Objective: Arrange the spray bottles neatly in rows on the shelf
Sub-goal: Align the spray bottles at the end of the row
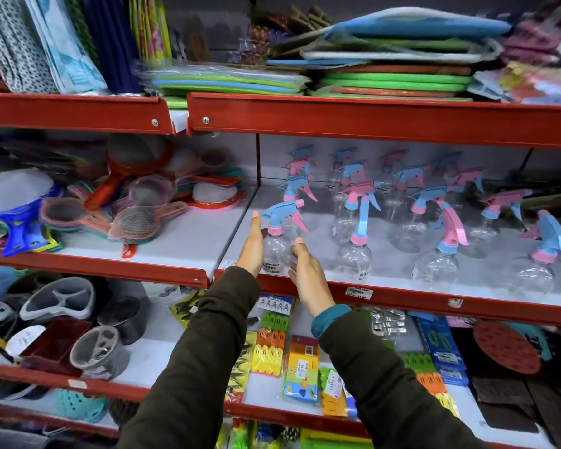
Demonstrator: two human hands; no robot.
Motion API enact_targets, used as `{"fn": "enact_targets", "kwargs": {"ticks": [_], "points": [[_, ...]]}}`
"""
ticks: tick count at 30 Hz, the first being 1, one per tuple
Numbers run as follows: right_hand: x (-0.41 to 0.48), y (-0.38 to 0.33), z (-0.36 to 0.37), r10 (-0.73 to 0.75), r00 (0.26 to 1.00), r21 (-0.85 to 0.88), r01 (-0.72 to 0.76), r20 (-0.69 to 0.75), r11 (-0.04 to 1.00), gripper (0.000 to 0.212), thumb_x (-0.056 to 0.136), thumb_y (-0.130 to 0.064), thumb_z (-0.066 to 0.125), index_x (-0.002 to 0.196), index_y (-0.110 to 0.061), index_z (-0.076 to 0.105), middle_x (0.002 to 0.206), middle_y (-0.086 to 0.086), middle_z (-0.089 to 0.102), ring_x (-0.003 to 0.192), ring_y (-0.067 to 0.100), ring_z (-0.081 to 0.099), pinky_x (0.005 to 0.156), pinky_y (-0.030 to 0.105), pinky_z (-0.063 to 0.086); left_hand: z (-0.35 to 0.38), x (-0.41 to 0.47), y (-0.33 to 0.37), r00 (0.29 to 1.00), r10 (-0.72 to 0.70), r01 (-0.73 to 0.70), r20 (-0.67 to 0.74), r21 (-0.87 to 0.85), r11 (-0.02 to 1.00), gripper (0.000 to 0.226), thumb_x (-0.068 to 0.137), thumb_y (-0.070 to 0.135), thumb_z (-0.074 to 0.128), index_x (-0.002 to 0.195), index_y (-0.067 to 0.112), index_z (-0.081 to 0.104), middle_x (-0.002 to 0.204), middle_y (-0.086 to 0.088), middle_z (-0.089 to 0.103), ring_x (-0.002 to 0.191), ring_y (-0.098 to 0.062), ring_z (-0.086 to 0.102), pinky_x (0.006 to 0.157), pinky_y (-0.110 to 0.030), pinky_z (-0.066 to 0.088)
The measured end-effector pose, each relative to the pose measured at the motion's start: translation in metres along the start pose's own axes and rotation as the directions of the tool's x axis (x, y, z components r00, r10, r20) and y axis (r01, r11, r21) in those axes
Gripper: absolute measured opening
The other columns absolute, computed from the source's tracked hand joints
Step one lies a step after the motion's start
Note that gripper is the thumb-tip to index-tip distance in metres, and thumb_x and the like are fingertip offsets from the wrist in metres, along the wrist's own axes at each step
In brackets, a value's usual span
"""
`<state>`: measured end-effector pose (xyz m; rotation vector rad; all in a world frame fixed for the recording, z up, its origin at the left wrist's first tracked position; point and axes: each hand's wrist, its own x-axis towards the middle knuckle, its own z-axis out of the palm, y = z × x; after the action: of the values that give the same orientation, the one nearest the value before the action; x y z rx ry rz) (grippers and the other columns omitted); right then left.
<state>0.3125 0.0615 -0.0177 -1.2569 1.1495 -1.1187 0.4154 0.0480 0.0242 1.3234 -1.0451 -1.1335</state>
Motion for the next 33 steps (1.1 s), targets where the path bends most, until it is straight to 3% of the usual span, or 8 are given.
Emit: {"fn": "enact_targets", "kwargs": {"ticks": [4, 8, 11, 15, 21, 26, 29, 33], "points": [[-0.005, 0.000, 0.000, -0.018, 1.000, -0.002, 0.018, 0.003, 1.000, 0.085, 0.086, -0.072, 0.033, 0.151, -0.020, 0.047, 0.159, 0.008, 0.050, 0.148, 0.023, 0.046, 0.128, 0.048, 0.032, 0.003, -0.005, 0.001, 1.000, 0.023, -0.023, -0.001, -0.016, 1.000, 0.070, 0.100, 0.053, 0.012, 0.127, 0.010, 0.059, 0.109, 0.001, 0.053, 0.076, 0.003, 0.047, 0.088, -0.018, 0.032], [-0.010, -0.002, -0.003, -0.022, 1.000, -0.021, 0.022, -0.009, 1.000, 0.094, 0.079, -0.080, 0.032, 0.152, -0.023, 0.046, 0.162, 0.006, 0.047, 0.149, 0.022, 0.044, 0.128, 0.048, 0.030, 0.004, -0.013, 0.005, 0.999, 0.037, -0.037, -0.007, -0.030, 0.999, 0.066, 0.100, 0.052, 0.013, 0.128, 0.013, 0.058, 0.108, 0.005, 0.056, 0.082, 0.002, 0.052, 0.080, -0.015, 0.038], [-0.015, -0.001, -0.007, -0.044, 0.998, -0.029, 0.043, -0.033, 0.999, 0.097, 0.075, -0.085, 0.031, 0.152, -0.027, 0.045, 0.163, 0.003, 0.044, 0.150, 0.021, 0.042, 0.129, 0.048, 0.029, 0.007, -0.022, 0.004, 0.996, 0.079, -0.081, -0.046, -0.050, 0.995, 0.051, 0.101, 0.052, 0.017, 0.128, 0.024, 0.049, 0.108, 0.016, 0.057, 0.100, 0.000, 0.055, 0.097, -0.020, 0.032], [-0.027, -0.003, -0.017, -0.110, 0.990, -0.012, 0.110, -0.086, 0.994, 0.088, 0.082, -0.078, 0.032, 0.150, -0.025, 0.047, 0.160, 0.000, 0.046, 0.149, 0.018, 0.042, 0.128, 0.048, 0.030, 0.008, -0.031, 0.001, 0.971, 0.153, -0.162, -0.186, -0.034, 0.986, 0.068, 0.093, 0.063, 0.024, 0.149, 0.025, 0.031, 0.155, 0.008, 0.033, 0.143, -0.008, 0.026, 0.121, -0.036, 0.014], [-0.049, 0.010, -0.050, -0.177, 0.954, 0.087, 0.203, -0.242, 0.975, 0.082, 0.074, -0.088, 0.037, 0.137, -0.040, 0.057, 0.157, -0.002, 0.051, 0.151, 0.018, 0.042, 0.129, 0.049, 0.029, 0.035, -0.062, -0.019, 0.879, 0.255, -0.291, -0.403, -0.030, 0.956, 0.051, 0.100, 0.046, 0.027, 0.144, 0.023, 0.041, 0.147, 0.002, 0.038, 0.135, -0.006, 0.030, 0.117, -0.030, 0.018], [-0.052, 0.011, -0.090, -0.165, 0.888, 0.102, 0.229, -0.429, 0.968, 0.075, 0.078, -0.073, 0.043, 0.137, -0.029, 0.061, 0.149, 0.001, 0.057, 0.143, 0.018, 0.049, 0.126, 0.048, 0.034, 0.078, -0.076, -0.033, 0.937, 0.289, -0.292, -0.197, 0.010, 0.956, 0.035, 0.096, 0.045, 0.035, 0.118, 0.028, 0.056, 0.125, 0.001, 0.049, 0.128, -0.018, 0.043, 0.108, -0.030, 0.030], [-0.041, 0.007, -0.108, -0.149, 0.897, 0.062, 0.191, -0.415, 0.980, 0.066, 0.088, -0.062, 0.042, 0.142, -0.026, 0.055, 0.155, 0.002, 0.049, 0.148, 0.021, 0.043, 0.128, 0.043, 0.030, 0.098, -0.070, -0.034, 0.965, 0.249, -0.243, -0.082, 0.081, 0.967, 0.036, 0.101, 0.032, 0.037, 0.129, 0.018, 0.054, 0.135, -0.006, 0.047, 0.121, -0.012, 0.044, 0.101, -0.019, 0.026], [-0.014, 0.000, -0.122, -0.082, 0.942, 0.016, 0.092, -0.326, 0.996, 0.051, 0.106, -0.038, 0.039, 0.152, -0.015, 0.045, 0.162, 0.005, 0.042, 0.152, 0.022, 0.037, 0.129, 0.037, 0.023, 0.117, -0.052, -0.025, 0.985, 0.173, -0.174, 0.021, 0.086, 0.981, 0.045, 0.103, 0.031, 0.030, 0.143, 0.014, 0.041, 0.150, -0.004, 0.038, 0.141, -0.017, 0.032, 0.114, -0.024, 0.019]]}}
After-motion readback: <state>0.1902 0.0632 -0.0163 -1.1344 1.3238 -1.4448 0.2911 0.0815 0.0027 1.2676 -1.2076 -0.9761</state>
